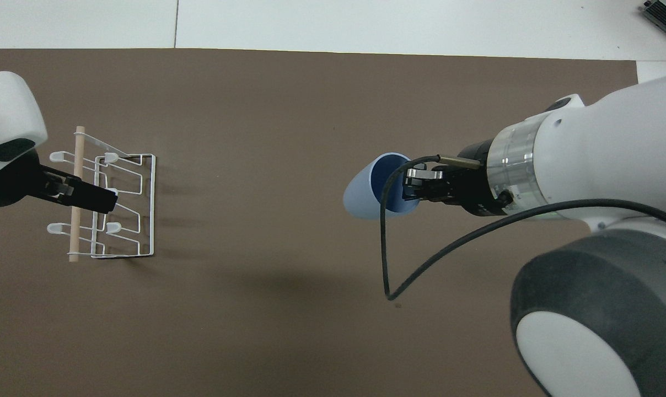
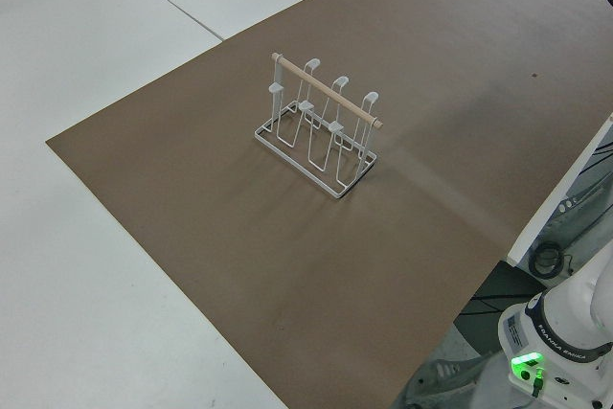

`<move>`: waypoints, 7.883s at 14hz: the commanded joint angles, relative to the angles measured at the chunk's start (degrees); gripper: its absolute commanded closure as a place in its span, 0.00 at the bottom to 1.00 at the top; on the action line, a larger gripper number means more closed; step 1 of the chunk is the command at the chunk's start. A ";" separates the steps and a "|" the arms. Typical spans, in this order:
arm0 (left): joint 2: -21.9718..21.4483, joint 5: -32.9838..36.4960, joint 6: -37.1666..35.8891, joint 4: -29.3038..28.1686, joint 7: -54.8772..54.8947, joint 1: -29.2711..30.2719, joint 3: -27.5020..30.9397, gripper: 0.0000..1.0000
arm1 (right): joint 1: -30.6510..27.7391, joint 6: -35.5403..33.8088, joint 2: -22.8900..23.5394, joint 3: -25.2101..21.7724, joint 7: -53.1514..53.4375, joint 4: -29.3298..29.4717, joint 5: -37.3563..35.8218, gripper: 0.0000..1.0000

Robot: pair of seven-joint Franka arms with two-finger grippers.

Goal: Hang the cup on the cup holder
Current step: 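Carry the cup toward the rack with the right gripper while the left gripper approaches, then grasp the cup bottom with the left gripper from the right gripper, then open the right gripper and withdraw while the left gripper carries the cup, then hang the cup upside down on the rack peg with the left gripper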

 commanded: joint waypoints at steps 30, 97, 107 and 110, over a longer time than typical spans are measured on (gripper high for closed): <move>-8.06 -30.17 23.60 -16.69 51.44 -5.58 -0.19 0.00 | 11.57 16.55 1.22 0.25 14.74 -1.75 4.69 1.00; 5.30 74.04 21.67 -24.41 34.04 -5.49 0.60 1.00 | -5.02 -18.44 4.04 -0.98 -33.95 11.70 -27.92 0.38; 10.14 79.34 20.27 -26.00 27.09 -5.67 0.60 1.00 | -14.35 -12.20 1.13 -0.98 -37.29 1.77 -26.69 0.23; 10.05 79.25 19.48 -26.09 27.18 -6.10 0.60 0.00 | -16.63 -9.04 -0.27 -0.98 -37.55 -2.53 -26.17 0.20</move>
